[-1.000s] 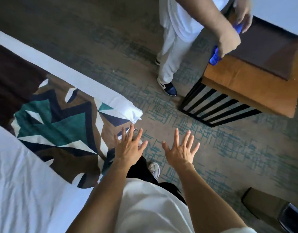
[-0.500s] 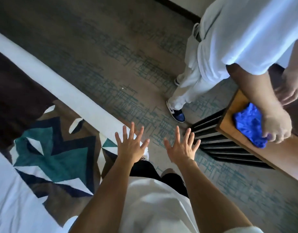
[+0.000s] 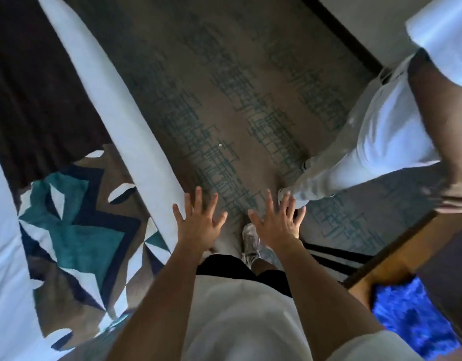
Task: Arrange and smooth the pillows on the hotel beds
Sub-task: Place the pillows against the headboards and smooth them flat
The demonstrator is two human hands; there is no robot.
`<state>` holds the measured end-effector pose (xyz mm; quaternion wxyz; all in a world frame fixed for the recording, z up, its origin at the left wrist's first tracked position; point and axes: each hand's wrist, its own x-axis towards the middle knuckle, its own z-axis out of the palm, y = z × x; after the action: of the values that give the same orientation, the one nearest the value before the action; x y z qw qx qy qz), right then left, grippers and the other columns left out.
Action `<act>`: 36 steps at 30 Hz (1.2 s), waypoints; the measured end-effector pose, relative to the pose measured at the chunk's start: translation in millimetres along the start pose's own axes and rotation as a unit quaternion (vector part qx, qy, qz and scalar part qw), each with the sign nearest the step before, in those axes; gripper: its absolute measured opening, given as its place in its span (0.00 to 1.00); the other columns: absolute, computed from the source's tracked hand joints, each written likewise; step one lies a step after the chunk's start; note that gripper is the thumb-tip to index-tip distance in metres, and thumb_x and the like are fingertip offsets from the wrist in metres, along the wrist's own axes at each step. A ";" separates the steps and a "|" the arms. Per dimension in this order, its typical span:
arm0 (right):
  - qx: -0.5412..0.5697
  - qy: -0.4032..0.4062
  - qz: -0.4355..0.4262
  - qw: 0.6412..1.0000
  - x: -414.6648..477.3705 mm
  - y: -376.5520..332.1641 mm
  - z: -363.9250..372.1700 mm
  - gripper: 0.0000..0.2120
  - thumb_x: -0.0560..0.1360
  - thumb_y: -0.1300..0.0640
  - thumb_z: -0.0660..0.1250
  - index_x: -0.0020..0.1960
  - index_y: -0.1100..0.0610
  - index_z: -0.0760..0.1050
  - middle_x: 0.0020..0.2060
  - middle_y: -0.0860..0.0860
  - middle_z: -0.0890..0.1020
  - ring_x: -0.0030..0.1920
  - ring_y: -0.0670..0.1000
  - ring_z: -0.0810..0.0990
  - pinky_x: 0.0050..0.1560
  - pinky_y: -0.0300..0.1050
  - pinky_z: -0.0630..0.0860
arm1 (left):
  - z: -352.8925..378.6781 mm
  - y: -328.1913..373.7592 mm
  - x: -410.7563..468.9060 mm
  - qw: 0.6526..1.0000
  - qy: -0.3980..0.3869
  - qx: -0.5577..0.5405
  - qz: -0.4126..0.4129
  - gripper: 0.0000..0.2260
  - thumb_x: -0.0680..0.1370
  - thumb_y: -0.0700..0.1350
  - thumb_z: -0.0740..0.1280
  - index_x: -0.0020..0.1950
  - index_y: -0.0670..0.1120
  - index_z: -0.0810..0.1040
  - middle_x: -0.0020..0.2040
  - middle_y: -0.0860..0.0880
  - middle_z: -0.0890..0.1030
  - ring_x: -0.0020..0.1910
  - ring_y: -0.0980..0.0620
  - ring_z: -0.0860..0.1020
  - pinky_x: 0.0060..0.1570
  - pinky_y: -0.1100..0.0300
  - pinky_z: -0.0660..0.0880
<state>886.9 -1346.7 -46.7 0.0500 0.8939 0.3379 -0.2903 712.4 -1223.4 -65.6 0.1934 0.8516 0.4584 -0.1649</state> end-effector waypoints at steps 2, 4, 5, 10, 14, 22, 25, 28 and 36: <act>-0.010 0.001 -0.025 1.000 26.5 2.0 -16.1 0.40 0.76 0.26 0.40 0.82 0.44 0.37 0.81 0.63 0.41 0.81 0.63 0.39 0.75 0.69 0.34 | -2.1 11.7 7.9 0.999 0.016 -0.014 -0.029 0.38 0.72 0.74 0.28 0.81 0.64 0.43 0.84 0.47 0.43 0.82 0.40 0.44 0.75 0.32 0.41; -0.041 0.006 -0.054 0.998 48.3 1.8 -32.7 0.40 0.76 0.26 0.39 0.82 0.45 0.37 0.81 0.64 0.42 0.81 0.64 0.40 0.74 0.69 0.34 | -6.2 20.5 14.9 0.999 0.022 -0.018 -0.044 0.39 0.71 0.74 0.25 0.81 0.64 0.42 0.84 0.46 0.41 0.82 0.39 0.43 0.74 0.33 0.39; -0.062 0.008 -0.072 0.995 58.3 0.4 -41.0 0.40 0.76 0.26 0.39 0.82 0.45 0.37 0.81 0.64 0.42 0.81 0.64 0.40 0.75 0.69 0.34 | -8.0 23.5 18.7 0.998 0.022 -0.017 -0.055 0.39 0.71 0.73 0.24 0.81 0.63 0.41 0.83 0.46 0.41 0.82 0.38 0.43 0.74 0.33 0.39; -0.120 -0.001 -0.131 0.984 103.3 -12.9 -78.7 0.40 0.78 0.27 0.39 0.82 0.47 0.37 0.81 0.64 0.42 0.81 0.64 0.40 0.76 0.70 0.36 | -18.5 30.2 42.5 0.993 0.022 -0.032 -0.110 0.36 0.73 0.73 0.27 0.80 0.63 0.39 0.83 0.48 0.39 0.82 0.38 0.41 0.74 0.32 0.38; -0.138 -0.031 -0.167 0.976 137.2 -30.1 -108.3 0.38 0.79 0.29 0.40 0.82 0.47 0.35 0.80 0.64 0.38 0.80 0.64 0.36 0.75 0.71 0.35 | -35.7 31.5 69.9 0.989 0.016 -0.038 -0.146 0.39 0.71 0.73 0.24 0.80 0.63 0.38 0.83 0.47 0.38 0.81 0.38 0.40 0.73 0.32 0.36; -0.163 -0.035 -0.191 0.967 238.9 -102.9 -176.3 0.39 0.80 0.29 0.41 0.82 0.49 0.36 0.80 0.64 0.38 0.80 0.64 0.36 0.75 0.71 0.36 | -106.5 13.1 174.9 0.980 0.011 -0.077 -0.181 0.38 0.71 0.73 0.26 0.80 0.63 0.37 0.83 0.48 0.35 0.81 0.40 0.36 0.74 0.31 0.36; -0.152 -0.028 -0.201 0.967 278.2 -134.2 -201.5 0.39 0.79 0.28 0.42 0.82 0.48 0.37 0.80 0.65 0.39 0.80 0.65 0.37 0.75 0.71 0.34 | -139.3 0.9 220.8 0.980 0.011 -0.073 -0.186 0.33 0.77 0.71 0.35 0.80 0.62 0.36 0.82 0.48 0.33 0.80 0.39 0.35 0.74 0.31 0.36; -0.154 -0.034 -0.196 0.968 316.2 -163.7 -227.0 0.39 0.79 0.29 0.40 0.82 0.47 0.35 0.80 0.64 0.37 0.80 0.64 0.35 0.75 0.71 0.34 | -171.3 -9.2 264.0 0.980 0.009 -0.071 -0.184 0.31 0.79 0.70 0.38 0.80 0.62 0.35 0.82 0.47 0.33 0.80 0.39 0.35 0.74 0.33 0.35; -0.149 -0.012 -0.186 0.971 400.6 -208.6 -288.3 0.40 0.78 0.27 0.39 0.81 0.45 0.33 0.80 0.63 0.37 0.80 0.63 0.36 0.74 0.69 0.31 | -241.7 -23.5 365.2 0.984 0.007 -0.076 -0.162 0.31 0.80 0.70 0.38 0.80 0.62 0.35 0.81 0.48 0.32 0.80 0.38 0.34 0.73 0.32 0.34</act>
<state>1136.4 -874.1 -7.6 0.1314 0.7943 0.5373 -0.2514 909.5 -833.5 -26.7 0.2247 0.7502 0.6027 -0.1529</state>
